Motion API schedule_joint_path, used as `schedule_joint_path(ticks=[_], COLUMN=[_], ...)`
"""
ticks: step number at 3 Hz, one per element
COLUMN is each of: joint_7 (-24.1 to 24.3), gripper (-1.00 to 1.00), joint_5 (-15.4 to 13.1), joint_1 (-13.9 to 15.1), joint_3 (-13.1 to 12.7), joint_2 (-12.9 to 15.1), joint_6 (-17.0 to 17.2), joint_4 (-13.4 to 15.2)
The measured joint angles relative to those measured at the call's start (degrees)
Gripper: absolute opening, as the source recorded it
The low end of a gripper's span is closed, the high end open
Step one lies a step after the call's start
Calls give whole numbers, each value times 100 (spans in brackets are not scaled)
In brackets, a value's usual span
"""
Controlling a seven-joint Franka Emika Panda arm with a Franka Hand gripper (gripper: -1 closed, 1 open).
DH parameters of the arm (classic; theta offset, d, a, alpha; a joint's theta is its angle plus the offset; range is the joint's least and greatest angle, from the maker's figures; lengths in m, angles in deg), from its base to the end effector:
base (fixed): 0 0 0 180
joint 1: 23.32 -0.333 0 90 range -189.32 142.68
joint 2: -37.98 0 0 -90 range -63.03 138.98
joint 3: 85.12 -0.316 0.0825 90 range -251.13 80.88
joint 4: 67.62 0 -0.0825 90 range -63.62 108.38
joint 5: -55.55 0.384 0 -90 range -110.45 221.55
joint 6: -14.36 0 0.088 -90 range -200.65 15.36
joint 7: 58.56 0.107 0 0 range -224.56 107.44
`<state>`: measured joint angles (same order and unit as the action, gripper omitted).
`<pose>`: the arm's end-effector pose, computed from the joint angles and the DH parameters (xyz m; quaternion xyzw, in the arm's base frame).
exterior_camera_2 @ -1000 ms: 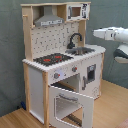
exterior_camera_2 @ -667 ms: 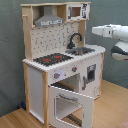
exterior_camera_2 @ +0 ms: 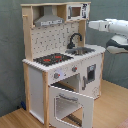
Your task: Play with the kitchen
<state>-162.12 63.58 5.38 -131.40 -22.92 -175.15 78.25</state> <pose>0.3017 0.2377 0.6591 0.2597 0.6273 0.2832 0.6774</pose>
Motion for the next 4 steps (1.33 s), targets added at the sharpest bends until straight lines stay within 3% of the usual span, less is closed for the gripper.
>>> schedule_joint_path(ticks=[1,4], joint_7=[-280,-1268], gripper=[100,100], joint_5=[0,-3], joint_1=[193,333], joint_3=[57,446], joint_2=[470,1733], joint_6=[-71,-398], joint_4=[-360,-876])
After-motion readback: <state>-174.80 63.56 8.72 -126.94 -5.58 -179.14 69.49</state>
